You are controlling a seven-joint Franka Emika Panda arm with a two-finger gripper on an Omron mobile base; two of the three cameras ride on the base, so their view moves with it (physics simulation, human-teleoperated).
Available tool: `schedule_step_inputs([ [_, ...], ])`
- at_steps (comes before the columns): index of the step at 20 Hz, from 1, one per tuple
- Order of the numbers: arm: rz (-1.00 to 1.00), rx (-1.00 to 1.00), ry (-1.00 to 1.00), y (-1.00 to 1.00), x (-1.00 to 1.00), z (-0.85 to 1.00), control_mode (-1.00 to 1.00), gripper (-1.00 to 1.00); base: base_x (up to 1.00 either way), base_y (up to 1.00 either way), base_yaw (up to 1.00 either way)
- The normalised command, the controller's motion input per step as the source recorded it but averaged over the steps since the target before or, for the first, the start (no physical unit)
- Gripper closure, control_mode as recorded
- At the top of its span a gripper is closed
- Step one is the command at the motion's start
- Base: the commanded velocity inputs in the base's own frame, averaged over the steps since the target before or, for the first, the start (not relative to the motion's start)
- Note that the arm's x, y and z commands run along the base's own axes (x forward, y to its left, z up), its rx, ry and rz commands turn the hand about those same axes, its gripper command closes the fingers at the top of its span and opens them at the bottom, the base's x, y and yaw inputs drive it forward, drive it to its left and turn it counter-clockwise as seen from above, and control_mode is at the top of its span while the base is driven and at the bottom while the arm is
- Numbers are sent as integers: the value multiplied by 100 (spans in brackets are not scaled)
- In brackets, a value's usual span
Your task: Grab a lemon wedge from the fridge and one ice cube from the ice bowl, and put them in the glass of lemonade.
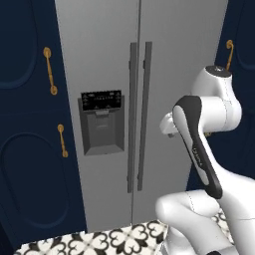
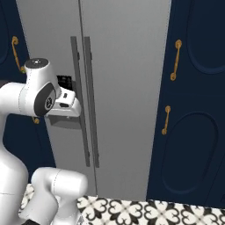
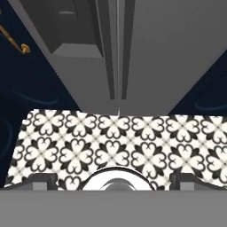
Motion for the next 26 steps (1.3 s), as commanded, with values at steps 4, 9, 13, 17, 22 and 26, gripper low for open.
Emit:
schedule_step_inputs([
  [4, 0, 0, 0, 0, 0, 0, -100, -100, 0, 0, 0],
  [9, 0, 0, -9, 0, -12, 1, -100, -100, 0, 0, 0],
  [13, 0, -1, -58, 0, -31, 44, -100, -100, 0, 0, 0],
  [17, 0, 2, -60, 10, -14, 94, -100, -100, 0, 0, 0],
  [22, 0, 0, -35, 13, 74, 100, -100, -100, 0, 0, 0],
  [26, -2, 0, -19, 5, 100, 100, -100, -100, 0, 0, 0],
])
